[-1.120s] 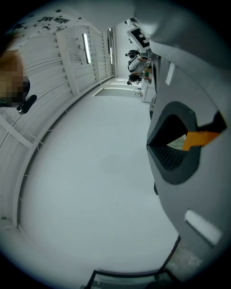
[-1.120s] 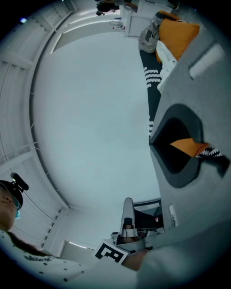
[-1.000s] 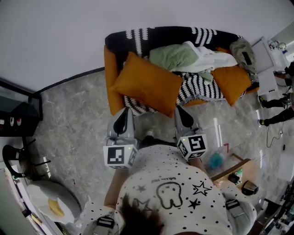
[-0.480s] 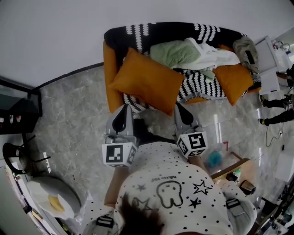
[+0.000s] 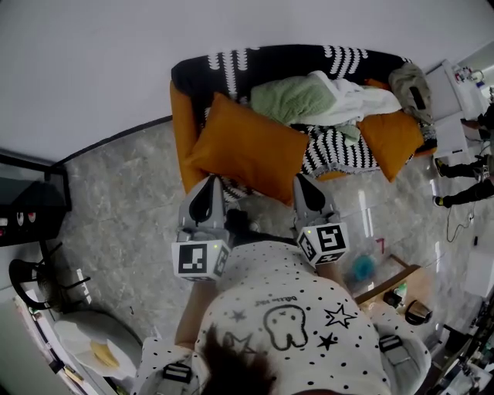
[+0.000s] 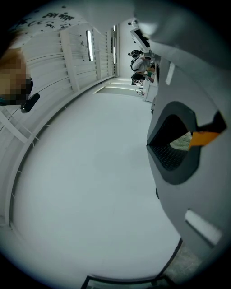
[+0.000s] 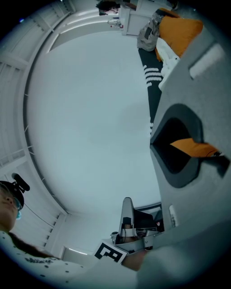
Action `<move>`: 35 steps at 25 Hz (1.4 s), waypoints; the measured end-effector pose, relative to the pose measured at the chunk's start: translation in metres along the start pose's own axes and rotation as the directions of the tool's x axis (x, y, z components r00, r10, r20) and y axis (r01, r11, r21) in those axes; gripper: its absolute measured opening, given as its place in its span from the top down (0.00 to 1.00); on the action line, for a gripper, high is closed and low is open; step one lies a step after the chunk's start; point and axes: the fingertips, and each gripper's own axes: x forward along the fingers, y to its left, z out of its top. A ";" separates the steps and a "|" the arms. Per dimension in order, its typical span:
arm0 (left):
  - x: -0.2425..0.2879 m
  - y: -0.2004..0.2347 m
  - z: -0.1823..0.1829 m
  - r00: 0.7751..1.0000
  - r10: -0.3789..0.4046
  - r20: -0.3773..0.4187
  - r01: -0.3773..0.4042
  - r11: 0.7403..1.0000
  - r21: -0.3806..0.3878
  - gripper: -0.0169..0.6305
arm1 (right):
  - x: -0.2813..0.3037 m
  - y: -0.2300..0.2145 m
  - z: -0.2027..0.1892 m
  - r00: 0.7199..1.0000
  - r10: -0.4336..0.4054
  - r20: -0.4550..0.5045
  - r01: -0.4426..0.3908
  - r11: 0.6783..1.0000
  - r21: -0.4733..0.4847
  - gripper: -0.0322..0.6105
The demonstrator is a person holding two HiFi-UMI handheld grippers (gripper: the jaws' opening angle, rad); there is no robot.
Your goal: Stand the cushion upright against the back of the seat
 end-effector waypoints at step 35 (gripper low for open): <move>0.067 0.081 0.012 0.999 -0.023 -0.024 0.022 1.000 -0.020 0.98 | 0.100 0.013 0.015 0.999 -0.013 -0.030 0.013 1.000 -0.018 0.95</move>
